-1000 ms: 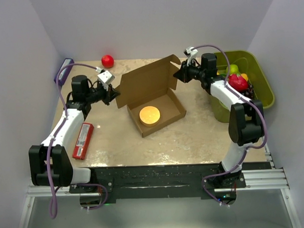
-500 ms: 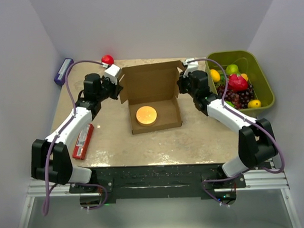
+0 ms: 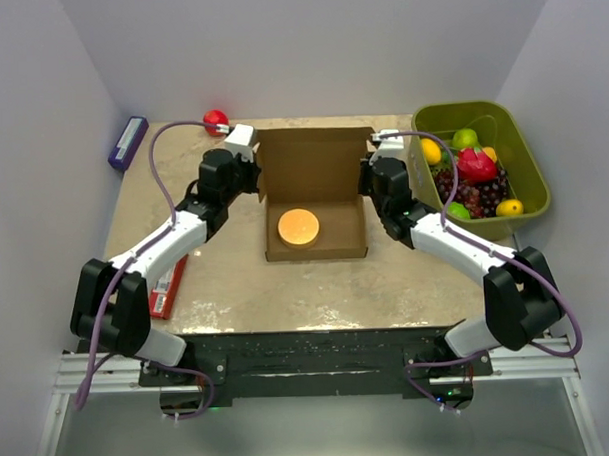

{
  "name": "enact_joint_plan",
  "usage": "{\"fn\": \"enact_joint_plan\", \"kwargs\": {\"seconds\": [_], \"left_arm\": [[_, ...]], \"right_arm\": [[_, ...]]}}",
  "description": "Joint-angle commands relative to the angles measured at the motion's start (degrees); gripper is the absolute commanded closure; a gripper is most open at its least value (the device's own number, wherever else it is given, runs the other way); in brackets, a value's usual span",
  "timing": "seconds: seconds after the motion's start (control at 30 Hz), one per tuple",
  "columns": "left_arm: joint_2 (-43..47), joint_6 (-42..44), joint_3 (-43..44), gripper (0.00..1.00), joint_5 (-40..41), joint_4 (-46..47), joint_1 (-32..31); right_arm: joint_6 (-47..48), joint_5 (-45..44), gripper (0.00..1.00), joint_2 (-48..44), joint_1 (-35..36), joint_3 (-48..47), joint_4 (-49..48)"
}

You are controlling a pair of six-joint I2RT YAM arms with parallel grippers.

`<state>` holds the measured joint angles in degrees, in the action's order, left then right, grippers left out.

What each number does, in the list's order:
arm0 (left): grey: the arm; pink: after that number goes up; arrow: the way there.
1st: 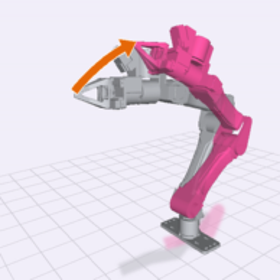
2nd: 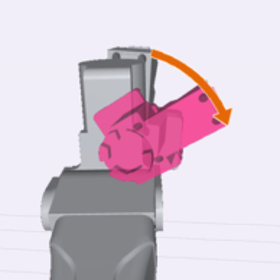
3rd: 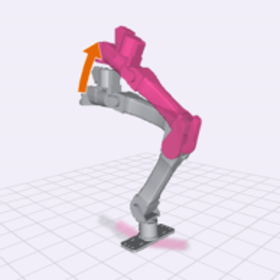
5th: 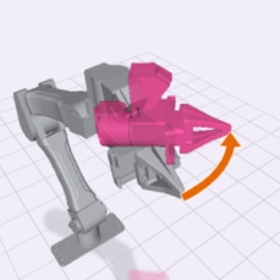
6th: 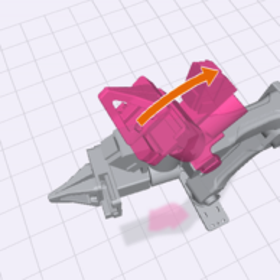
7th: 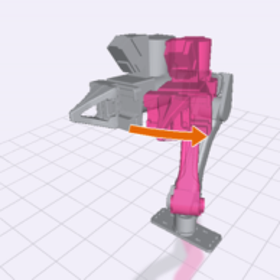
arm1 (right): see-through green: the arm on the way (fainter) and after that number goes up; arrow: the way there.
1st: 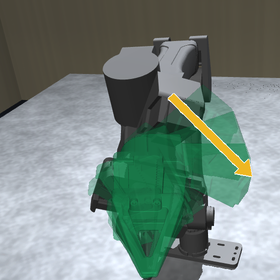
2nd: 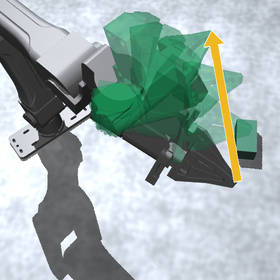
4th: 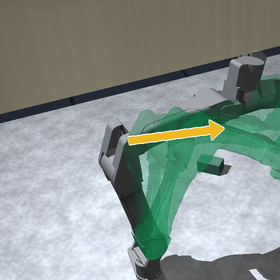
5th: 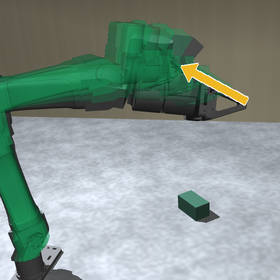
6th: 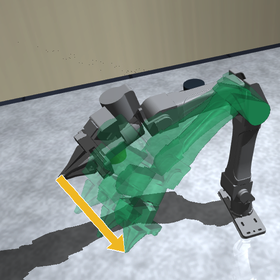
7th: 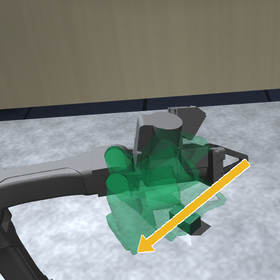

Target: Fold the paper box

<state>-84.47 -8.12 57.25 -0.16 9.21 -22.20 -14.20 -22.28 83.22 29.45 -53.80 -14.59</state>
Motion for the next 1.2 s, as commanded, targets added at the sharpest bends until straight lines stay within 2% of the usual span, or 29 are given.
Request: {"fn": "enact_joint_plan", "kwargs": {"seconds": [0.0, 0.33, 0.57, 1.17], "left_arm": [[-2.63, -5.15, 4.00, 1.00, 2.71, 7.13, -3.38], [-6.68, -8.67, 5.76, 1.00, 4.29, 10.21, -6.81], [-5.45, -12.53, -2.13, 1.00, 6.84, 14.78, -8.73], [-2.81, -12.09, -21.02, 1.00, 19.75, 25.05, -15.95]], "right_arm": [[-3.64, -0.57, 1.00, -0.87, 1.66, -2.80, -6.68], [-6.28, -3.38, 1.00, -0.51, 3.24, -1.13, -9.84], [-6.63, -5.13, 1.00, -1.48, 4.30, 2.38, -9.76], [-10.85, -10.85, 1.00, -6.22, 5.53, 13.19, -8.79]]}}
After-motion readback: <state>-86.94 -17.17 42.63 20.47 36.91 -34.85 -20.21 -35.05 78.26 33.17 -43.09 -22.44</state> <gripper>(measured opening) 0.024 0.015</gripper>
